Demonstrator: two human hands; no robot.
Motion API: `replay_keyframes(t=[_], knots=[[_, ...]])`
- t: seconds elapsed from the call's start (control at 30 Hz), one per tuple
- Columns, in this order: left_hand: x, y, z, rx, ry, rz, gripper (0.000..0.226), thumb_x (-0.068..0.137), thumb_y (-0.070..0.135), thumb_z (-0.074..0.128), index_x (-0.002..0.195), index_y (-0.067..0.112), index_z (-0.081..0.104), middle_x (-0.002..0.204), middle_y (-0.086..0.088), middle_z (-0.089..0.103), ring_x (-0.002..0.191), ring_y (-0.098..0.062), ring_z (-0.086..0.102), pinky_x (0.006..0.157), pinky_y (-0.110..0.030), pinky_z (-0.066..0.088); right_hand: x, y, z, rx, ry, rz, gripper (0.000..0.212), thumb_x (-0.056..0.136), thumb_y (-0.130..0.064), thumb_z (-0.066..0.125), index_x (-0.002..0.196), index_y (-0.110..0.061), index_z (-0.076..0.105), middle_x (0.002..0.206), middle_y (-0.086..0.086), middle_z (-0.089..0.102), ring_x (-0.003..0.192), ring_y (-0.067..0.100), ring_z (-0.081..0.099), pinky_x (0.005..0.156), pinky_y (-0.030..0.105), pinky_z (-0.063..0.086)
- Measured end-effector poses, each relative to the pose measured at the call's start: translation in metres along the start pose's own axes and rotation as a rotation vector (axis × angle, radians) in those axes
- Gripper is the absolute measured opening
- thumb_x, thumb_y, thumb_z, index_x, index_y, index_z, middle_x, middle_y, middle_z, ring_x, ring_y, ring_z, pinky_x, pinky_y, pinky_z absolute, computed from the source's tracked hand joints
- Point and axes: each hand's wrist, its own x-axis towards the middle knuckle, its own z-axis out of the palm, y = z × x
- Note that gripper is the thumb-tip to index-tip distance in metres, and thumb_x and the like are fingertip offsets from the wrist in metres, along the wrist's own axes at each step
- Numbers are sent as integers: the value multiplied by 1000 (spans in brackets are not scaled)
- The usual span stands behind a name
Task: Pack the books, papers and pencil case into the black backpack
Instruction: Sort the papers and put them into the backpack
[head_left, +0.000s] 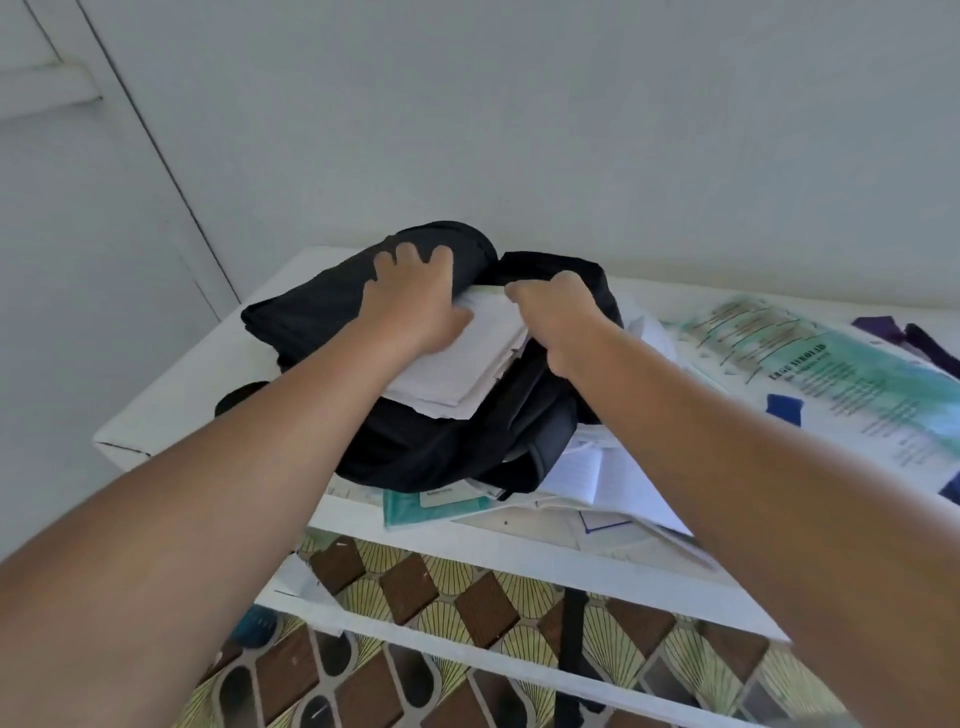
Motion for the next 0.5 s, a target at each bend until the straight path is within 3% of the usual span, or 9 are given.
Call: replay_keyframes(t=[0.03,0.1,0.17,0.23,0.3,0.37,0.4,0.5], knots=[[-1,19,-1,-42,-16,57,53,95,49,61,136,19,46,137,-15,42,129,-38,37,98,-47,43,-1,-3,-17,-37,53,-71,14,95,-15,54,107,-22,56,88,-1,50,74,15,47,59,26,40],[-4,56,-1,-118,-73,162,48,94,53,60,129,21,53,132,-12,48,124,-36,43,97,-45,45,7,2,-52,-31,205,-145,14,93,-16,50,94,-30,46,75,-2,46,57,12,45,47,22,34],[-9,93,1,-110,-142,233,52,90,62,61,123,22,57,125,-10,53,116,-34,52,92,-42,47,8,11,-86,-39,292,-143,14,96,-15,47,106,-24,51,82,-1,49,62,12,48,49,23,37],[-17,122,6,-45,-265,272,68,81,75,62,121,21,54,118,-5,56,104,-28,56,80,-38,45,11,32,-117,-131,320,-49,31,100,-19,47,131,-19,49,108,5,55,83,19,52,60,29,41],[-23,138,12,-9,-410,260,97,69,82,68,136,16,43,117,-4,57,102,-26,56,78,-38,47,10,57,-135,-269,262,81,46,100,-21,49,144,-16,41,126,9,51,95,25,52,65,32,42],[-26,144,16,23,-464,241,117,66,76,75,152,15,25,121,-8,58,105,-30,57,83,-40,52,12,81,-144,-399,207,184,59,95,-25,53,150,-12,34,128,12,53,96,26,55,74,36,50],[-26,146,18,35,-450,243,112,71,69,75,153,14,22,115,-9,59,103,-32,58,81,-40,53,13,89,-146,-450,189,208,66,94,-30,56,152,-11,32,130,14,53,98,28,58,79,39,54],[-23,148,16,14,-303,261,68,90,44,64,138,6,36,98,-10,58,87,-31,55,66,-37,42,9,94,-147,-510,148,191,78,99,-43,61,159,-7,26,143,19,51,113,35,59,86,38,52]])
